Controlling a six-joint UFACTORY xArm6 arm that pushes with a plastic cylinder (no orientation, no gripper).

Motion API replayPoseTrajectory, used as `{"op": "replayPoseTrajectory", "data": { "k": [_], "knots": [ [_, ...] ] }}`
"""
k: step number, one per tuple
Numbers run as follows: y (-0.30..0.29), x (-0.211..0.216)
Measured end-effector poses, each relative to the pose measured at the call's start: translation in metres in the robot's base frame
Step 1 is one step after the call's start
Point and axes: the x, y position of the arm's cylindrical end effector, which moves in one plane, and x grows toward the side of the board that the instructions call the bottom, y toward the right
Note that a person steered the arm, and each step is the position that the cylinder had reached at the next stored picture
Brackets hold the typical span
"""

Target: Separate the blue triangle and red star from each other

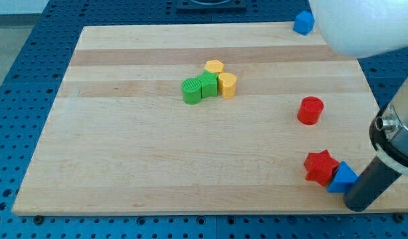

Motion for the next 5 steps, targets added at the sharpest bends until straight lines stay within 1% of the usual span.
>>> {"op": "replayPoseTrajectory", "data": {
  "k": [2,5],
  "knots": [
    [0.000,-0.008],
    [-0.016,-0.036]
  ]
}}
